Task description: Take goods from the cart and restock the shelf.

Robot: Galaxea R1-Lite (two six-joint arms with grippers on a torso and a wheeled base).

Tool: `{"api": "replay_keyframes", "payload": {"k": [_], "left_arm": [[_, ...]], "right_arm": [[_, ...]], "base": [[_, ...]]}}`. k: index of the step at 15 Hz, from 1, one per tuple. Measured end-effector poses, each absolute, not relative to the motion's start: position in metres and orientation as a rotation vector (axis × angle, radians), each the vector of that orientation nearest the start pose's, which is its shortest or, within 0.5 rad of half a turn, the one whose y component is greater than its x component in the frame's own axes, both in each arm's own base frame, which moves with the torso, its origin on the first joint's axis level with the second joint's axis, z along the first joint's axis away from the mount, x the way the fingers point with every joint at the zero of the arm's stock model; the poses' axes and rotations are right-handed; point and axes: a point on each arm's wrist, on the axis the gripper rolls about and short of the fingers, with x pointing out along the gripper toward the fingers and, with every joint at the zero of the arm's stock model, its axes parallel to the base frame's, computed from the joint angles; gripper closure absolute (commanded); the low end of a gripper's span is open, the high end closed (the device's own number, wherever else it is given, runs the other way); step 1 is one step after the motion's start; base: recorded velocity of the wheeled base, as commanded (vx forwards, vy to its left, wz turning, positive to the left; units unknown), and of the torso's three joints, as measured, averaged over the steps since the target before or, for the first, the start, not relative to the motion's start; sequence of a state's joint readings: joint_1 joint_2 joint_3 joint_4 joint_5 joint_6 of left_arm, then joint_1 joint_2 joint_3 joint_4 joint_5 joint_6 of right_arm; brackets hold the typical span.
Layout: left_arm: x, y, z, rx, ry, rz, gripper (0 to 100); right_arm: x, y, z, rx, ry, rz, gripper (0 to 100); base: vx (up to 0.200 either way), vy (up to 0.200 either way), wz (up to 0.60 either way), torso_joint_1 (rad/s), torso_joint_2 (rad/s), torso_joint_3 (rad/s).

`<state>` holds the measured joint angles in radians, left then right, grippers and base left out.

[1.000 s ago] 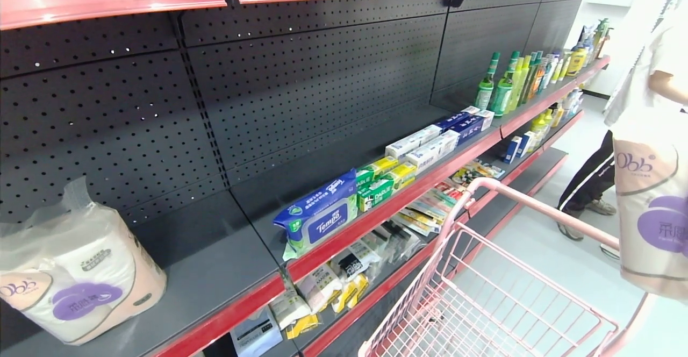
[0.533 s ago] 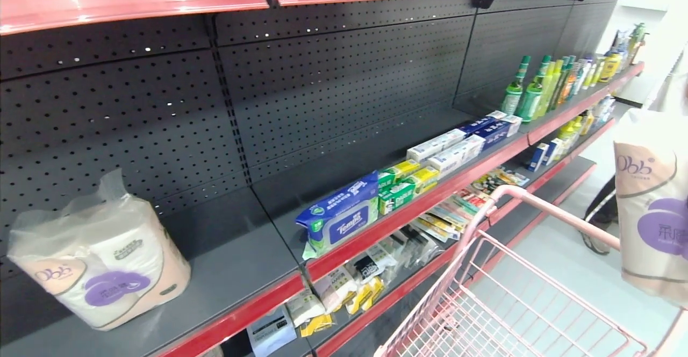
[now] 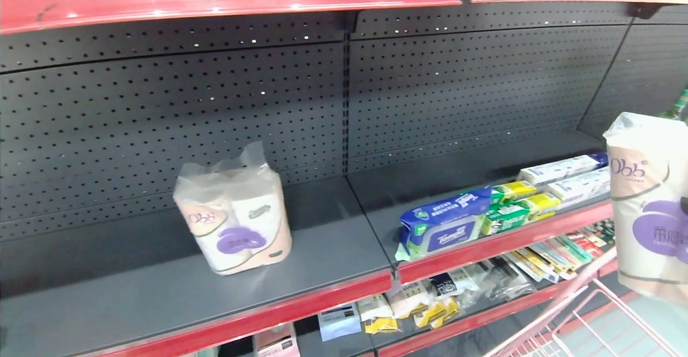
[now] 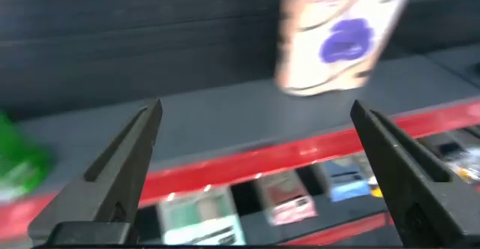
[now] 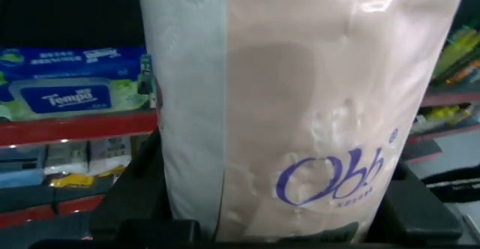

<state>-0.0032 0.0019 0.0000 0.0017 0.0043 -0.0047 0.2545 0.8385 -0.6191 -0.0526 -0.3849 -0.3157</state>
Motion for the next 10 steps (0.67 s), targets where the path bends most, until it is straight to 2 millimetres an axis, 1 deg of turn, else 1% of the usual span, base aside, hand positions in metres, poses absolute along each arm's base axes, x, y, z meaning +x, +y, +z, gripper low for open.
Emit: {"api": "replay_keyframes", "payload": {"k": [1, 5, 8, 10], "left_arm": [[-0.023, 0.0, 0.075, -0.004, 0.004, 0.001, 0], [-0.023, 0.0, 0.076, -0.004, 0.003, 0.001, 0], [-0.022, 0.0, 0.075, -0.003, 0.006, 0.0, 0], [-0.022, 0.0, 0.075, 0.007, 0.007, -0.007, 0]], "right_arm": [[0.086, 0.013, 0.242, -0.367, 0.179, -0.104, 100], [0.085, 0.013, 0.24, -0.366, 0.18, -0.104, 100], [0.073, 0.009, 0.243, -0.345, 0.138, -0.125, 100], [0.06, 0.005, 0.245, -0.331, 0.095, -0.146, 100]], "base": [[0.0, 0.0, 0.6, 0.002, 0.01, -0.002], [0.0, 0.0, 0.0, 0.0, 0.0, 0.0], [0.0, 0.0, 0.0, 0.0, 0.0, 0.0], [0.0, 0.0, 0.0, 0.0, 0.0, 0.0]]}}
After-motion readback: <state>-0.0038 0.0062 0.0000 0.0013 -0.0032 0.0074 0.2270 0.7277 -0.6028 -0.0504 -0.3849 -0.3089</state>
